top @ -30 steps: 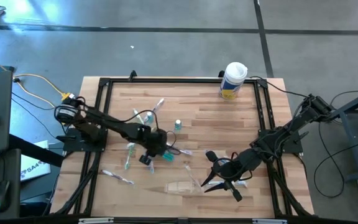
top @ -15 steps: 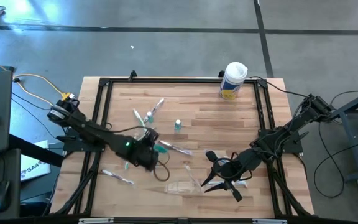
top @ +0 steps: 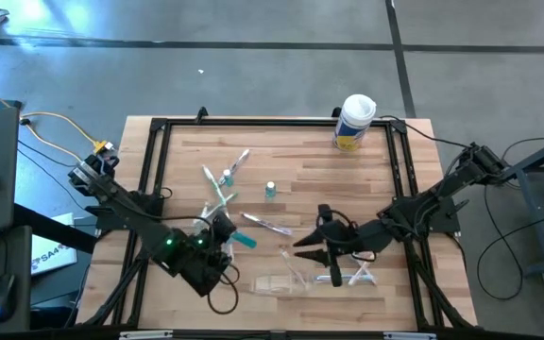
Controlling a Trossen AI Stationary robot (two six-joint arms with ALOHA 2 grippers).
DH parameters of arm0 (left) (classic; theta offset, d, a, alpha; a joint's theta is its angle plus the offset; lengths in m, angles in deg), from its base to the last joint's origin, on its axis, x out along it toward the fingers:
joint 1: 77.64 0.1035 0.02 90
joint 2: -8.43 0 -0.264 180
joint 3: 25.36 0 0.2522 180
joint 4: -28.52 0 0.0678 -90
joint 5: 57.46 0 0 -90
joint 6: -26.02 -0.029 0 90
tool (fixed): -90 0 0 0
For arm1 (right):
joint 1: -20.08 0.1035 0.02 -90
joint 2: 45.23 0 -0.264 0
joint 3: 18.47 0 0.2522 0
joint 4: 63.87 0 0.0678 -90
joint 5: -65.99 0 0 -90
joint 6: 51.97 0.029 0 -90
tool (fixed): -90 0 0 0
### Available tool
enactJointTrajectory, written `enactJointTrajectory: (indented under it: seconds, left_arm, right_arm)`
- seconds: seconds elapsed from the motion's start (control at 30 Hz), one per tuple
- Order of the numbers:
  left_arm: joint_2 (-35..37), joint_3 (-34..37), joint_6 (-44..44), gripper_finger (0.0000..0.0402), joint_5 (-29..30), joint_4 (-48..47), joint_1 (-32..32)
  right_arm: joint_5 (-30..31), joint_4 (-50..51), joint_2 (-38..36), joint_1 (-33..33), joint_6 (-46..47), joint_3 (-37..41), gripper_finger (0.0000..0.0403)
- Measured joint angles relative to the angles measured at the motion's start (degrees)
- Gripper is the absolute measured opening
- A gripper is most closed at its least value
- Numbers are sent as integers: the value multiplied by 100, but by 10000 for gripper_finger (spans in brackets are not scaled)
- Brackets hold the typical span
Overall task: Pick & Place toothbrushing station
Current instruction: Put the mouthwash into the transparent organizer
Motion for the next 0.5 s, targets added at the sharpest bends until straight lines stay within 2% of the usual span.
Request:
enactJointTrajectory:
  seconds: [0.1, 0.3, 0.5]
  left_arm:
    - [-24, -154, -256, 94, 77, 200, -54]
    - [-35, -318, -1191, 94, 206, 685, -80]
    - [-35, -318, -2867, 94, 558, 1690, -80]
  right_arm:
    - [-326, -1, 2, -182, 62, 0, 121]
    - [-885, -7, 4, -614, 547, 0, 218]
    - [-1518, -6, 63, -992, 907, 0, 288]
